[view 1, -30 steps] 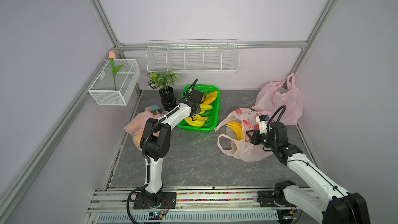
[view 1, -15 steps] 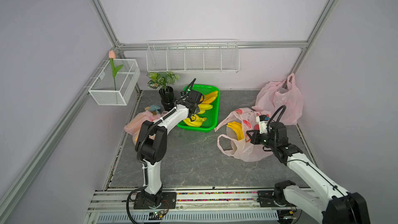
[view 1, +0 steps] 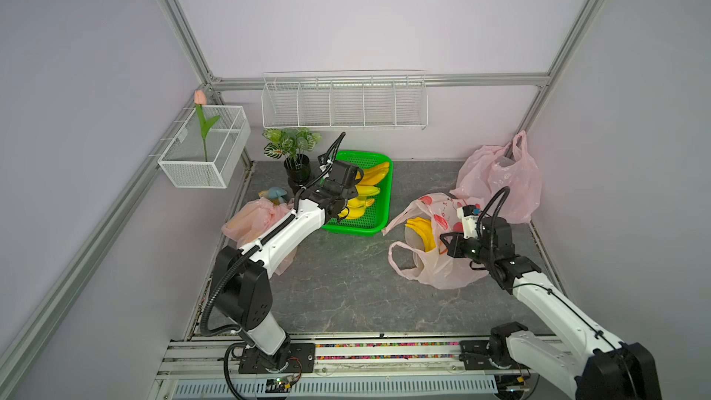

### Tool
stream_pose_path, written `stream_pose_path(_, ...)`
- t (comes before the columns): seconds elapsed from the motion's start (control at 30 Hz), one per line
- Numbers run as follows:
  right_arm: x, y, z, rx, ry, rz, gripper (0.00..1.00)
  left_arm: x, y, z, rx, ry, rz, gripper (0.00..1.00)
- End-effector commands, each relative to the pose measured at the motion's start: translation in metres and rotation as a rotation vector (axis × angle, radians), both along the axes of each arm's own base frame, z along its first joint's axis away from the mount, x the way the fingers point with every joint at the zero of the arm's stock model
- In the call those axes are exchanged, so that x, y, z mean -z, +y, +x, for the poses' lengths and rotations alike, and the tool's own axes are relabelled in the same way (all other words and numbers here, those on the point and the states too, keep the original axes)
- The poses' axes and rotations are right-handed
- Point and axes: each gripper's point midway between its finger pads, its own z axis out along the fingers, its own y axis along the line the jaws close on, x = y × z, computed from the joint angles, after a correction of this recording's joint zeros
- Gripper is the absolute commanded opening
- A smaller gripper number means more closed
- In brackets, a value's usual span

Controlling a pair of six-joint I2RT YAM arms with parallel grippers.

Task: Place the banana into a plastic bag & tie a knot
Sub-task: Pick up the banana from the basket, then place the banana into the plastic bag.

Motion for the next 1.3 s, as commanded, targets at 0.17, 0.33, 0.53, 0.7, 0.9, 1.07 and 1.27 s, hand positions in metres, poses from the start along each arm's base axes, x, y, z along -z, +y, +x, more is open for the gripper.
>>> stream_pose_path(0.17, -0.027, 0.012, -0.001, -0.061, -0.043, 0.030, 0.07, -0.047, -0.058, -0.048, 0.201, -0.124, -0.089, 0.21)
stream_pose_path(0.33, -0.033, 0.019, 0.000, -0.082, -0.050, 0.058, 0.07, -0.034, -0.109, -0.067, 0.302, -0.117, -0.142, 0.20)
stream_pose_path(0.53, -0.032, 0.023, -0.004, -0.094, -0.047, 0.076, 0.07, -0.008, -0.148, -0.068, 0.348, -0.089, -0.155, 0.20)
stream_pose_path(0.7, -0.033, 0.025, -0.005, -0.094, -0.053, 0.097, 0.07, 0.010, -0.162, -0.068, 0.340, -0.098, -0.121, 0.19)
stream_pose_path(0.9, -0.032, 0.027, -0.004, -0.094, -0.051, 0.108, 0.07, 0.021, -0.183, -0.080, 0.364, -0.115, -0.198, 0.18)
stream_pose_path(1.07, -0.028, 0.023, -0.003, -0.061, -0.042, 0.105, 0.06, 0.007, -0.177, -0.099, 0.343, -0.213, -0.246, 0.17)
stream_pose_path(1.27, -0.029, 0.022, -0.001, -0.027, -0.042, 0.142, 0.07, 0.008, -0.187, -0.123, 0.391, -0.247, -0.291, 0.17)
